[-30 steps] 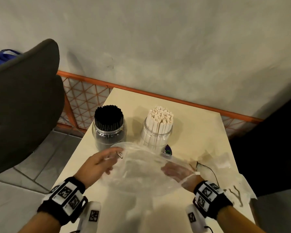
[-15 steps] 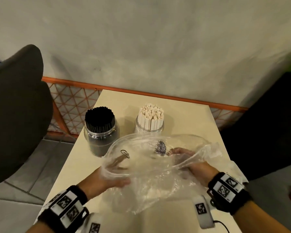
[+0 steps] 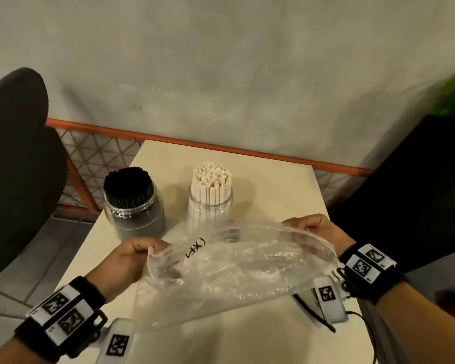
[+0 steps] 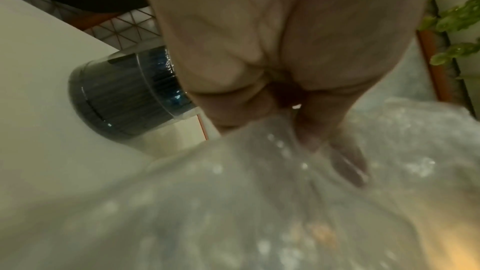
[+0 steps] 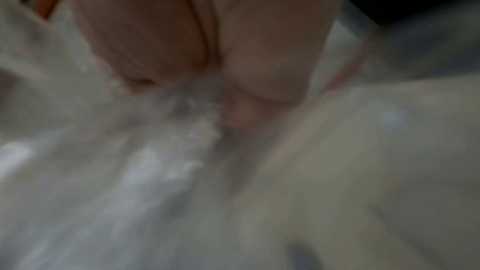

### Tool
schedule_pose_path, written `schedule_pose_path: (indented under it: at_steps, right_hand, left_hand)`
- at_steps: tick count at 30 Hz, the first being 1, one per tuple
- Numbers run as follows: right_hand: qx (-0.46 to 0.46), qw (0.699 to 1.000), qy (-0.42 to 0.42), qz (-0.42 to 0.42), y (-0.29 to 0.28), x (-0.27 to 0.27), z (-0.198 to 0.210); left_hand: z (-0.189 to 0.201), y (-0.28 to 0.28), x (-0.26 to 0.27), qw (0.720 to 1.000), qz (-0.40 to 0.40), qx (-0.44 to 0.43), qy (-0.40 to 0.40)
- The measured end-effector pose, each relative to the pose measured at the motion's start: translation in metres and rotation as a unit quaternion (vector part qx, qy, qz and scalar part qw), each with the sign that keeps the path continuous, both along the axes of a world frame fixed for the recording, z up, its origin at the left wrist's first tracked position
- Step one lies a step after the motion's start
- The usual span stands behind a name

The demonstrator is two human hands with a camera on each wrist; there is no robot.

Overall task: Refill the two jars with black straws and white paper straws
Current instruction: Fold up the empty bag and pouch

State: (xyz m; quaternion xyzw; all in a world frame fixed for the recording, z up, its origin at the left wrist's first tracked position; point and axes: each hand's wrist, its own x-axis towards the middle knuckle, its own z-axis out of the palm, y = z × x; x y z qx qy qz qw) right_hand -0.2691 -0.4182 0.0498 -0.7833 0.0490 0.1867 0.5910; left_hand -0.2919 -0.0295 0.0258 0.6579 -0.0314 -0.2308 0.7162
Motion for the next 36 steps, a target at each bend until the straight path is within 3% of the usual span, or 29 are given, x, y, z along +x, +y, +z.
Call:
schedule_pose_path:
  at_steps: [1,4,5,8,10,12,15,18,22,24,26,28,29,30,33,36]
  right_hand:
    - [0.011,1.000,0.010,-0.005,-0.005,0.000,0.004]
    - [0.186,0.980,0.065,0.015,-0.016,-0.001,0.002]
    - [0.179,0.980,0.078,0.031,-0.015,-0.003,0.002]
    - [-0.020,0.987,0.057,0.148,-0.011,-0.007,0.002]
    - [-0.079,0.974,0.064,0.202,-0.015,-0.009,0.001]
    - [-0.110,0.972,0.031,0.206,-0.018,-0.005,0.002]
    - [-0.086,0.988,-0.022,0.128,-0.014,0.008,0.004]
    - [-0.080,0.988,-0.119,0.059,-0.008,0.021,0.008]
    - [-0.124,0.965,-0.216,0.079,0.016,0.028,0.012]
    - [-0.153,0.958,-0.233,0.070,0.026,0.030,0.016]
    - [-0.203,0.932,-0.296,0.057,0.037,0.028,0.024]
    - [-0.231,0.895,-0.376,0.057,0.049,0.023,0.031]
    - [-0.242,0.876,-0.411,0.073,0.056,0.017,0.034]
    - [-0.260,0.854,-0.442,0.094,0.063,0.012,0.032]
    - [-0.307,0.809,-0.476,0.154,0.079,-0.008,0.013]
    - [-0.299,0.811,-0.445,0.234,0.087,-0.029,-0.004]
  left_hand:
    - [-0.001,-0.001,0.000,1.000,0.005,0.000,0.008]
    - [0.012,-0.009,-0.004,0.998,-0.012,-0.044,0.032]
    - [0.013,-0.013,-0.004,0.999,-0.025,-0.038,0.025]
    - [0.024,-0.024,-0.002,0.996,-0.044,0.037,-0.065]
    - [0.027,-0.027,0.001,0.985,-0.044,0.109,-0.127]
    - [0.030,-0.025,0.003,0.960,-0.082,0.203,-0.173]
    - [0.036,-0.031,-0.001,0.896,-0.237,0.307,-0.216]
    - [0.042,-0.047,-0.004,0.840,-0.361,0.340,-0.220]
    - [0.040,-0.065,0.000,0.806,-0.417,0.379,-0.181]
    - [0.028,-0.073,0.005,0.813,-0.394,0.388,-0.183]
    - [0.014,-0.079,0.009,0.841,-0.337,0.390,-0.165]
    - [0.005,-0.087,0.011,0.919,-0.238,0.309,-0.055]
    - [0.002,-0.093,0.012,0.960,-0.172,0.222,0.022]
    - [0.000,-0.098,0.012,0.981,-0.115,0.123,0.094]
    - [0.006,-0.108,0.015,0.987,-0.028,-0.071,0.145]
    - [0.010,-0.105,0.018,0.981,0.014,-0.132,0.141]
